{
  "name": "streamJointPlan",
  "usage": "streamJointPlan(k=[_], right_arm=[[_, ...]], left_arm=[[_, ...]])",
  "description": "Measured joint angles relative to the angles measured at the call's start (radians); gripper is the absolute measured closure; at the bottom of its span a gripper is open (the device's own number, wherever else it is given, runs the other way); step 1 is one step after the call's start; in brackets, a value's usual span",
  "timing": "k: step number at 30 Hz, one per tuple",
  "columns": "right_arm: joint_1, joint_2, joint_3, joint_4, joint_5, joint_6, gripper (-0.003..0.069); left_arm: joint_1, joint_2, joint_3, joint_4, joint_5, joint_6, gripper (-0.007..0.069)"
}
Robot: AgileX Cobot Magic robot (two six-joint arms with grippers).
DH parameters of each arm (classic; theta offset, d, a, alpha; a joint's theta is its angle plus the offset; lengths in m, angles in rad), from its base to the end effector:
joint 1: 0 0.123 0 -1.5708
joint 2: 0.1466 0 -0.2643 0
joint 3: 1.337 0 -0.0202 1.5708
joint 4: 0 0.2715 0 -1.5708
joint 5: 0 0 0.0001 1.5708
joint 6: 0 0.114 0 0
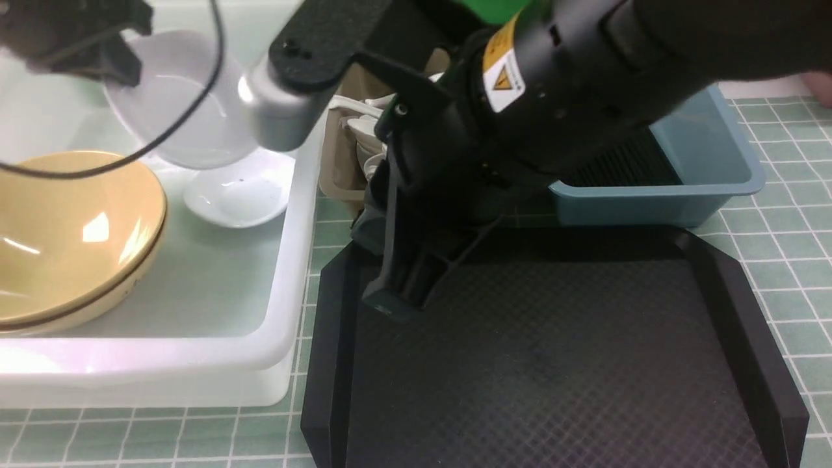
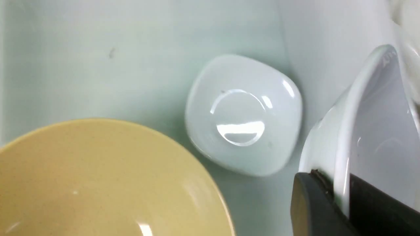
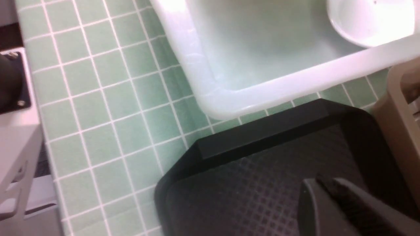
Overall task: On blue table put chopsticks spoon bowls plates into blue grey white boxes.
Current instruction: 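Place the white bowl into the white bin with the other dishes with the left gripper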
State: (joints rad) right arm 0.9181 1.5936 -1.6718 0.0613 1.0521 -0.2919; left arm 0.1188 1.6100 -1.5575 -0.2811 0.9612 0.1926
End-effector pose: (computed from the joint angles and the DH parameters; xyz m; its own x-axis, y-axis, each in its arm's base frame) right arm 0.2266 0.3063 0.3599 -0.2440 -0.7442 -0.6217 -0.9077 0.4010 -0.1237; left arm 0.3881 0.0202 0.3248 -0.7815 -0.0651 -0.6206 0.0461 0.9858 -0.1615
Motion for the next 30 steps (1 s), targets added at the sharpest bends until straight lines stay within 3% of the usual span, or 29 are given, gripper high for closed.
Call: streamJointPlan(k=[5,9,18,23,30], right_arm=[[0.001,0.005,-0.001,-0.003,0.000,0.000,0.0573],[0.001,0.014,-0.001,-0.006,0.011,0.000,0.0570],[0.001,0.019,-0.001,-0.044,0.042,0.006,0.0564],[0.001,0.019,-0.001,-0.056,0.042,0.006,0.0562],[0.001,0.019,-0.001,-0.061,0.066,0.007,0.0561]], left_arm=[[0.024,0.067,0.042,-0.047,-0.177,0.009,0.0619],[-0.004,0.153,0.042,-0.075,-0.252,0.092,0.0619],[-0.056,0.287,0.046,-0.081,-0.275,0.181,0.0568],[-0.056,0.306,0.046,-0.026,-0.294,0.182,0.0473],[-0.056,0.302,0.034,0.044,-0.307,0.182,0.0256]])
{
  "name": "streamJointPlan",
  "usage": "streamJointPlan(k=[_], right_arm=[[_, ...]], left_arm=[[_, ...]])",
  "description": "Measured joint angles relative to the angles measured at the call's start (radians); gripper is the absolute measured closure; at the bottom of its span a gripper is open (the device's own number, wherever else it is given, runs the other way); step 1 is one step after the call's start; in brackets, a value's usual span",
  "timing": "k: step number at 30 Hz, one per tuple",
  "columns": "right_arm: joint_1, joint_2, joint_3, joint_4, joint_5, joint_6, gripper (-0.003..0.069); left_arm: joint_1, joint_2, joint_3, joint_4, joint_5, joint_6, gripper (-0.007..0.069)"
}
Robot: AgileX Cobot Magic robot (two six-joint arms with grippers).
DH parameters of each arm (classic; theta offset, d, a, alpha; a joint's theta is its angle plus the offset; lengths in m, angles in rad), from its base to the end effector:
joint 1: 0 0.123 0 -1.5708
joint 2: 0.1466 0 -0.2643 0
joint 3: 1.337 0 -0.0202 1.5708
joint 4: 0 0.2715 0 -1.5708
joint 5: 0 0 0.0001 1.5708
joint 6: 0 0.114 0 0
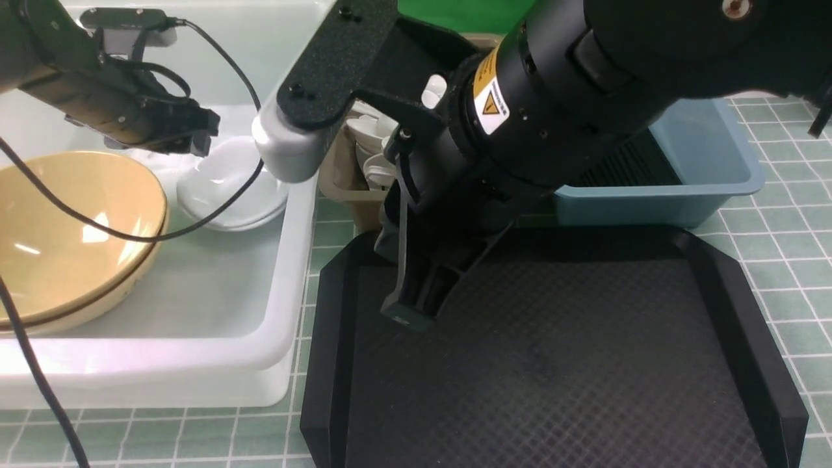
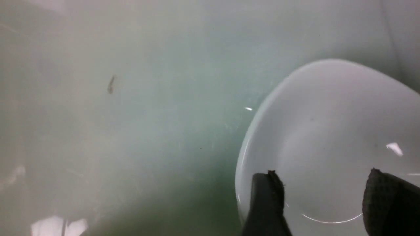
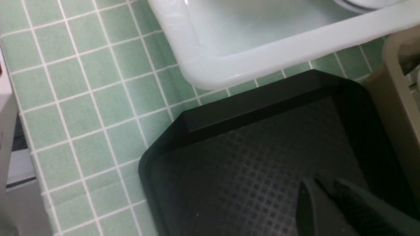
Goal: On blue table put chopsticks spoon bowls plates into blue grey white boxes.
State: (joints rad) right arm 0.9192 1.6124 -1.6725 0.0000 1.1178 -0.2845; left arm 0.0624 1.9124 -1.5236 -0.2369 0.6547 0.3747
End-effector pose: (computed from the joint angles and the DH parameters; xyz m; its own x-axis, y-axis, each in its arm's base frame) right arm 0.2301 0.3016 0.3483 -0.2571 -0.8000 -0.5422 -0.9036 0.3979 -0.1586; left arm 0.4556 0.0121 0.2037 -0.7896 0.1335 -0.5989 0.1706 0.9853 -0.0053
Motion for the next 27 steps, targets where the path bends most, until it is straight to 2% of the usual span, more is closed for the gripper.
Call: streamJointPlan(k=[2,4,9,13,19,20,22,27], right_arm=[[0.000,0.000,0.000,0.000,0.010,0.007,0.0561],[0.000,0.000,0.000,0.000,0.012,0.018,0.0561],[0.000,0.000,0.000,-0.012,0.013,0.028,0.0559],[0.000,0.000,0.000,-0.025,0.014,0.035,0.0558],[0.000,-0.021,0.000,-0.041,0.057,0.043,0.0551],[0.000,-0.022,0.000,-0.041,0.059,0.043,0.0551],[0.000,-0.051,0.000,-0.042,0.078,0.044,0.0547],[0.000,-0.129,0.020,-0.043,0.089,0.045,0.0543]], left_arm=[[0.000,-0.017,-0.030,0.004,0.029,0.000,0.0203],[-0.001,-0.038,-0.062,0.004,0.077,0.000,0.0186],[-0.016,-0.145,-0.184,0.001,0.261,-0.027,0.0202],[-0.060,-0.262,-0.219,0.012,0.363,-0.046,0.0295],[-0.157,-0.471,-0.149,0.093,0.577,-0.092,0.0570],[-0.157,-0.471,-0.149,0.093,0.577,-0.092,0.0570],[-0.178,-0.553,-0.053,0.123,0.595,-0.105,0.0620],[-0.181,-0.761,0.184,0.145,0.576,-0.124,0.0623]])
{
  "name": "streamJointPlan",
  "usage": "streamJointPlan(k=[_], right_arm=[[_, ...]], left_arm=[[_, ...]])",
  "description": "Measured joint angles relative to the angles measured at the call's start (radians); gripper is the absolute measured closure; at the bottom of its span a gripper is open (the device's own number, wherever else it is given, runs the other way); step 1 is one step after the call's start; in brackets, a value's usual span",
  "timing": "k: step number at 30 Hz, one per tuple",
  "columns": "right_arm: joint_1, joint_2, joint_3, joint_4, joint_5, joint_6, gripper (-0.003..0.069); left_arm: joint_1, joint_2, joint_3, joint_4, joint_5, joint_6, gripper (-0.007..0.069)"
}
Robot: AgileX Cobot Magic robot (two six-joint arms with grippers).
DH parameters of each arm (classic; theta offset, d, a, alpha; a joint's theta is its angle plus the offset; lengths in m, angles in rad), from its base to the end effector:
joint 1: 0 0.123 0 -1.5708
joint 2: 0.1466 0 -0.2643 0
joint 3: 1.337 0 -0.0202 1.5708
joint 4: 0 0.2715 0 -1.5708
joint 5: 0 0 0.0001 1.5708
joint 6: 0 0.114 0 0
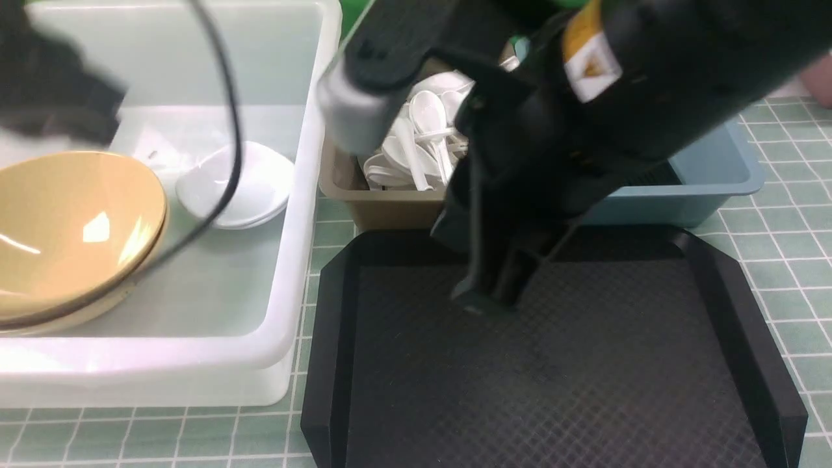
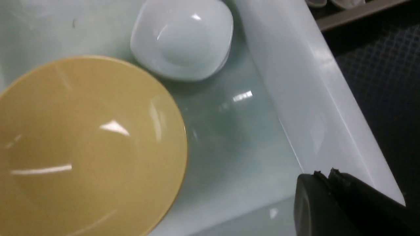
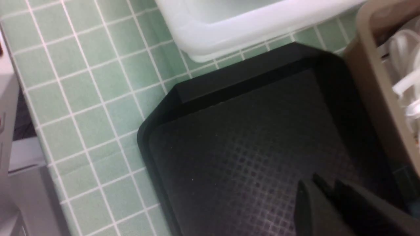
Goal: On blue table put chopsticks spoon bowls plates into blue grey white boxes.
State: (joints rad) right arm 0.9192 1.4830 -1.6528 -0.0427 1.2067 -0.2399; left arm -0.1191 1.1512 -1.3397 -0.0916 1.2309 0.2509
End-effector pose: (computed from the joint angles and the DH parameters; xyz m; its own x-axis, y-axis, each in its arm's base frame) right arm 0.2093 0.2670 0.3827 -0.2802 -0.7831 -0.5551 -0.8796 0.4411 -0.1783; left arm 0.2472 -0.0395 0.3782 -0.7536 0.3094 -0.5799 0.3408 0.9384 0.0578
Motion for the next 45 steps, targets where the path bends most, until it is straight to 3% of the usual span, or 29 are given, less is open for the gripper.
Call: streamJointPlan(k=[6,11,19,26,45], right_arm=[[0.000,-0.139,0.133,0.000,-0.062,0.011,0.0536],[0.000,-0.317,0.351,0.000,-0.211,0.031,0.0531],[0.000,-0.655,0.760,0.043,-0.652,0.041,0.0524],[0.000,-0.852,0.933,0.052,-0.879,0.048,0.0517],[0.000,-0.896,0.957,0.053,-0.927,0.052,0.0507]], left_arm=[[0.000,-0.257,0.240,0.001,-0.114,-0.012,0.0623],[0.000,-0.541,0.477,0.014,-0.273,-0.064,0.0623],[0.000,-0.930,0.775,0.018,-0.509,-0.118,0.0623],[0.000,-1.073,0.878,0.018,-0.573,-0.119,0.0623],[0.000,-1.092,0.987,0.017,-0.584,-0.120,0.0623]])
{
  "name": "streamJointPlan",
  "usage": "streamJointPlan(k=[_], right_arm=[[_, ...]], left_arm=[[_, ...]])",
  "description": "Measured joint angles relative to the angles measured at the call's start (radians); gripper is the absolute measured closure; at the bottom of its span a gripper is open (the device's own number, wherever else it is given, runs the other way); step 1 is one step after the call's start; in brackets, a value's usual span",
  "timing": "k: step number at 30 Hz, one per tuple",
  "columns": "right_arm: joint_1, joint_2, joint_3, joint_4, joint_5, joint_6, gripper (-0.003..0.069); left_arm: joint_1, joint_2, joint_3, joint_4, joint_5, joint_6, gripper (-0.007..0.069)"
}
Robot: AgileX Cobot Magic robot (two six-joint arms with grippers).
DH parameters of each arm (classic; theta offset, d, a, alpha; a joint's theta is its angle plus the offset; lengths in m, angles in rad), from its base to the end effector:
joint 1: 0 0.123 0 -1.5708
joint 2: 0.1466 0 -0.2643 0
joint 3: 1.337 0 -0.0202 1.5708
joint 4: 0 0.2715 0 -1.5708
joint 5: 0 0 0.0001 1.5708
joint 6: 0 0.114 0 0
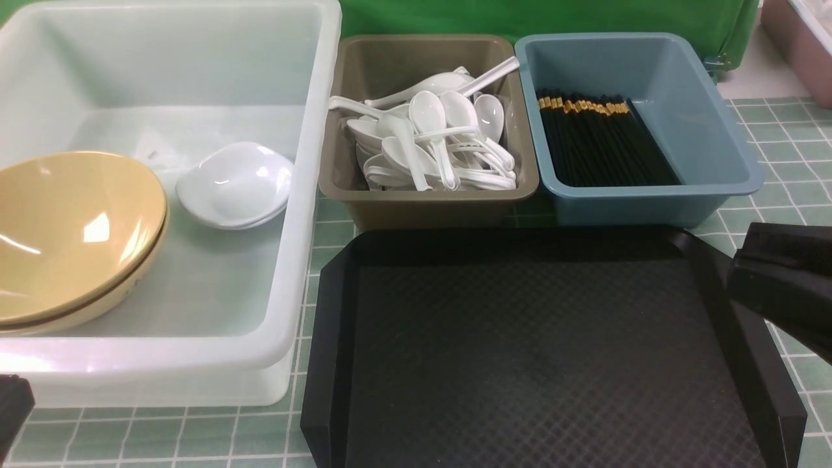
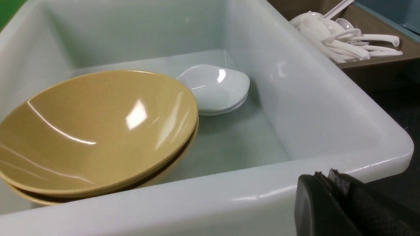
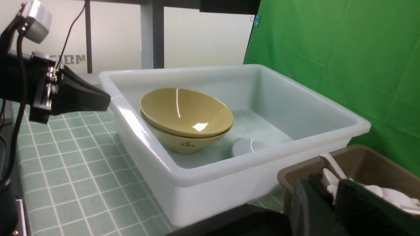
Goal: On blue table put chopsticks spoon bowls plates into blue grey white boxes.
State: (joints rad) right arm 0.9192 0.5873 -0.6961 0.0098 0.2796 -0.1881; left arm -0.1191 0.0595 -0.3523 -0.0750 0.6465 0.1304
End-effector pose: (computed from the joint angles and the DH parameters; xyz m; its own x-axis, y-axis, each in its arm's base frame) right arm 0.1087 0.1431 0.3631 0.0918 -0.1727 -0.9807 -0.7931 0.5829 -0.1769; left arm 0.0945 -0.0165 0.2666 -0.2481 0.1006 -0.9635 0.1799 0.9821 0.0562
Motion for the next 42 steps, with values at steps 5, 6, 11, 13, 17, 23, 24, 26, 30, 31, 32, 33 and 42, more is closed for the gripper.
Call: streamJointPlan(k=[5,6,11,13,17,23,24,26,30,31,32,33,42], right_arm=[[0.000,0.000,0.000,-0.002,-0.002,0.000,0.0502],[0.000,0.000,0.000,-0.002,-0.002,0.000,0.0500],[0.000,0.000,0.022,-0.021,-0.022,-0.001,0.0530],[-0.004,-0.001,0.042,-0.036,-0.043,-0.001,0.0569],[-0.114,-0.048,0.141,-0.052,-0.112,0.044,0.0623],[-0.408,-0.187,0.316,-0.053,-0.159,0.188,0.0623],[-0.467,-0.217,0.353,-0.053,-0.161,0.188,0.0623],[-0.581,-0.282,0.428,-0.054,-0.162,0.197,0.0623],[-0.760,-0.418,0.563,-0.054,-0.160,0.216,0.0623],[-0.798,-0.456,0.592,-0.054,-0.156,0.221,0.0623],[-0.833,-0.501,0.619,-0.054,-0.153,0.230,0.0623],[-0.846,-0.508,0.630,-0.054,-0.150,0.236,0.0623],[-0.956,-0.598,0.724,-0.104,-0.052,0.371,0.0623]], left_arm=[[0.000,0.000,0.000,0.000,-0.001,0.000,0.0623],[0.000,0.000,0.000,0.000,-0.001,0.000,0.0623],[0.000,0.000,0.000,0.000,-0.001,0.000,0.0623],[0.000,0.000,0.000,0.000,-0.001,0.000,0.0623],[0.000,0.000,0.000,0.000,-0.001,0.000,0.0623],[0.000,0.000,0.000,0.000,-0.001,0.000,0.0623],[0.000,0.000,0.000,0.000,-0.001,0.000,0.0623],[0.000,0.000,0.000,0.000,-0.001,0.000,0.0623],[0.000,0.000,0.000,0.000,-0.001,0.000,0.0623],[0.000,0.000,0.000,0.000,-0.001,0.000,0.0623],[0.000,0.000,0.000,0.000,-0.001,0.000,0.0623],[0.000,0.000,0.000,0.000,-0.001,0.000,0.0623],[0.000,0.000,0.000,0.000,-0.005,0.000,0.0623]])
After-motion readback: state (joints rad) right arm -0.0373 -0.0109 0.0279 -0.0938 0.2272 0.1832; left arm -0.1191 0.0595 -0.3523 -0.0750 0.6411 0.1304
